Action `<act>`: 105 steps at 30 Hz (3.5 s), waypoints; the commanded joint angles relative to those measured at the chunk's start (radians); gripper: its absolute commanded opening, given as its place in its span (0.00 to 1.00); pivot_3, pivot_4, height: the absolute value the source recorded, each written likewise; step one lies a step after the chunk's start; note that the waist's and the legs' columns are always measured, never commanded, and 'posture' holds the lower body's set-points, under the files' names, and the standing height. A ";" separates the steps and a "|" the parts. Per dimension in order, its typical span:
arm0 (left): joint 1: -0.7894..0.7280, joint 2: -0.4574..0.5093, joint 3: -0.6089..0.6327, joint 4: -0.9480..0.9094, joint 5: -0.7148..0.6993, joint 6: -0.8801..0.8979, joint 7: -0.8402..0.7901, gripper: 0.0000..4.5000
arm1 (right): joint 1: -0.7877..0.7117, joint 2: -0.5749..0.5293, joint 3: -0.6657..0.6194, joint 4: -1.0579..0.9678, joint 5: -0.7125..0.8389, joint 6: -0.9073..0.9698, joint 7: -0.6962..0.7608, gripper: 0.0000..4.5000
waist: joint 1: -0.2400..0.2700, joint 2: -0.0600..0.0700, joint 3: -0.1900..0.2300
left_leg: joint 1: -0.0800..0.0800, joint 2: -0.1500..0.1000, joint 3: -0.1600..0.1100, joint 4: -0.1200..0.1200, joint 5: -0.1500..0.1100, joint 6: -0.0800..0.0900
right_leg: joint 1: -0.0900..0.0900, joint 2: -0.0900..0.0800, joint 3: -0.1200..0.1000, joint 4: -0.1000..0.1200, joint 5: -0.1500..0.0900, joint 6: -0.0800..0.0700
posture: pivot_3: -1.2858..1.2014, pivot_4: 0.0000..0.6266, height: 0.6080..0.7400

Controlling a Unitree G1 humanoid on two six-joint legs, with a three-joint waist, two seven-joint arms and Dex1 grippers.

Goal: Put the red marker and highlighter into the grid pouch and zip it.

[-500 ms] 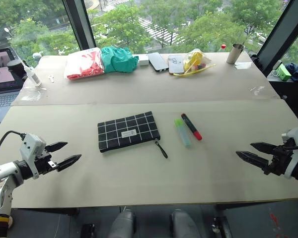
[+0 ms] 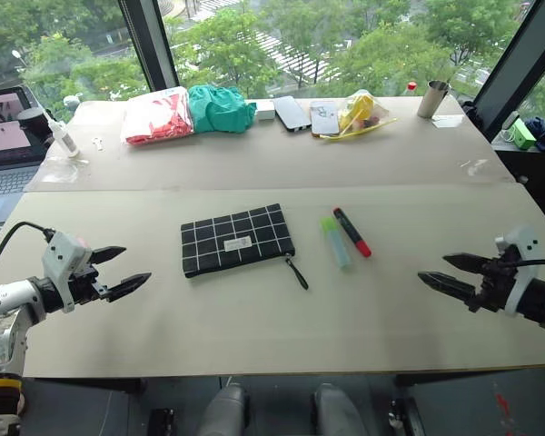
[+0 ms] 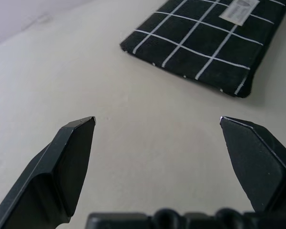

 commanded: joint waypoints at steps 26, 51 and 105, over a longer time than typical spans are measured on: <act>-0.208 0.027 -0.079 0.150 0.021 -0.346 -0.137 1.00 | -0.642 0.492 0.712 0.213 -0.344 -0.112 -0.207 0.01 | -0.040 -0.001 0.000 | -0.005 0.000 -0.002 0.002 0.001 -0.001 | -0.010 0.000 -0.003 0.006 0.001 0.001 | 0.52 0.24 1.00; -0.236 0.084 -0.166 0.329 0.258 -0.713 -0.078 1.00 | -0.780 0.638 0.938 0.619 -0.782 -0.226 -0.223 0.01 | -0.052 -0.003 -0.002 | -0.002 0.000 -0.002 0.002 0.003 -0.005 | -0.015 0.000 -0.005 0.018 0.001 0.000 | 0.52 0.24 1.00; -0.412 -0.137 -0.400 0.620 0.250 -1.009 -0.026 0.00 | -0.672 0.587 0.568 0.276 -0.576 -0.017 -0.185 0.49 | -0.039 0.000 -0.007 | -0.005 0.000 -0.003 0.002 0.003 -0.005 | -0.017 0.000 -0.005 0.020 0.001 0.000 | 0.52 0.24 1.00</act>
